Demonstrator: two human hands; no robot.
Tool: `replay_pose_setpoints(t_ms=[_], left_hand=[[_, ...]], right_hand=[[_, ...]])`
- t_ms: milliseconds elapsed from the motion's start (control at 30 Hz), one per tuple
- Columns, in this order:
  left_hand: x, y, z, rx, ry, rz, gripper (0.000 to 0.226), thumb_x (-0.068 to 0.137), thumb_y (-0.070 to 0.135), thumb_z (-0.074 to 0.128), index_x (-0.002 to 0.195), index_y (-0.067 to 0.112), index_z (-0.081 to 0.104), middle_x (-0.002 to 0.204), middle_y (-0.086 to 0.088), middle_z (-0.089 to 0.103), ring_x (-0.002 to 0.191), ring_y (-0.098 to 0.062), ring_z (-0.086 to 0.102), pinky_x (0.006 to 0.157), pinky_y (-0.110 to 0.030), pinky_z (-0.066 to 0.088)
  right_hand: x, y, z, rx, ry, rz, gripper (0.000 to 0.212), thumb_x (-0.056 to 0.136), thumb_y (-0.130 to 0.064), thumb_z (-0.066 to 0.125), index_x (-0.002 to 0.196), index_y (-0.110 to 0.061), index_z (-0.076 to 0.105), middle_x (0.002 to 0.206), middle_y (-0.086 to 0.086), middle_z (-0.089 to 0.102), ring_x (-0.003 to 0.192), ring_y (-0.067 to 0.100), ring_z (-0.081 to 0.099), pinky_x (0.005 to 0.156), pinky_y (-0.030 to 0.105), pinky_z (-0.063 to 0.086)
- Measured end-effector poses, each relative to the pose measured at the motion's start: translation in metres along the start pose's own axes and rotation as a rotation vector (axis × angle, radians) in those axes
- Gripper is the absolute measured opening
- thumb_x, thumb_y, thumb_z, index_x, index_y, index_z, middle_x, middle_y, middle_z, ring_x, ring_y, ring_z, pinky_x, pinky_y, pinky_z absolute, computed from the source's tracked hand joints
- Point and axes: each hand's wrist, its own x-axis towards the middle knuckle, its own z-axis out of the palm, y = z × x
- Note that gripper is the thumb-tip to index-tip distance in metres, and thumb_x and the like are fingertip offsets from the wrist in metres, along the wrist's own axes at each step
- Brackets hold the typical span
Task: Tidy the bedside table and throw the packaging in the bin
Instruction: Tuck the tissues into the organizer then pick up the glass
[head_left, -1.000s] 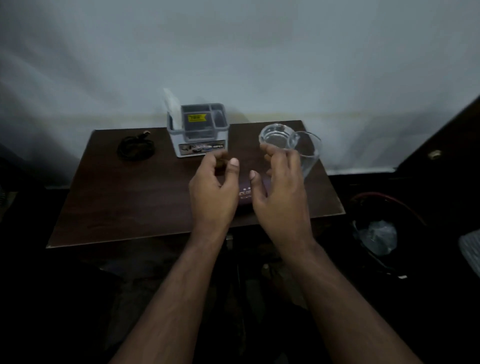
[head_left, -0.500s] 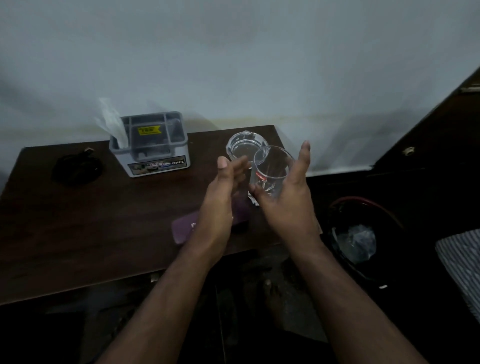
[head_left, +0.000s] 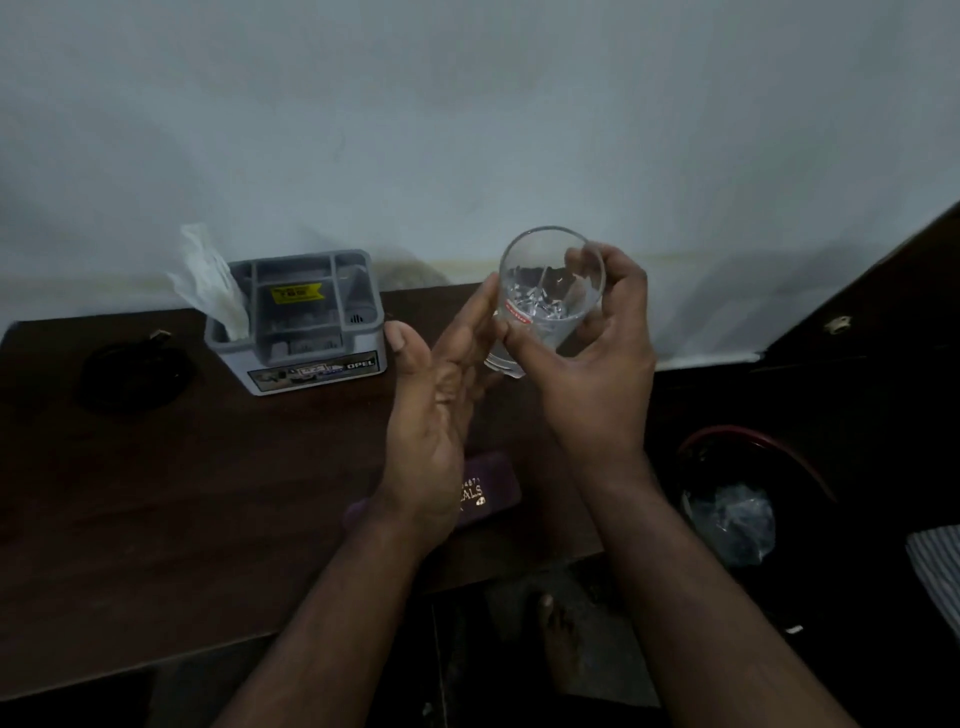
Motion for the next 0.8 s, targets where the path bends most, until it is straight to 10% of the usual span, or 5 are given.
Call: replay_pose_setpoints(t_ms=[267,800], left_hand=[[0.027,-0.011,-0.009,0.004,-0.001,-0.097,0.089,0.091,0.069,0.004,0.152,0.021,0.047,0.154,0.008,0.053,0.147,-0.005,0.041,0.128,-0.041,0.019],[0.042,-0.012,-0.011,0.049,0.119,-0.122,0.088,0.089,0.068,0.01,0.143,0.02,0.059,0.138,0.009,0.067,0.132,-0.001,0.056,0.105,-0.016,0.041]], right_hand=[[0.025,0.027,0.016,0.075,0.038,0.105,0.076,0.073,-0.015,0.091,0.137,-0.021,0.05,0.13,-0.009,0.065,0.119,0.021,0.068,0.099,0.053,0.057],[0.031,0.044,0.027,-0.144,-0.028,0.144,0.073,0.076,-0.018,0.089,0.135,-0.023,0.046,0.119,-0.016,0.064,0.109,0.002,0.067,0.094,0.033,0.059]])
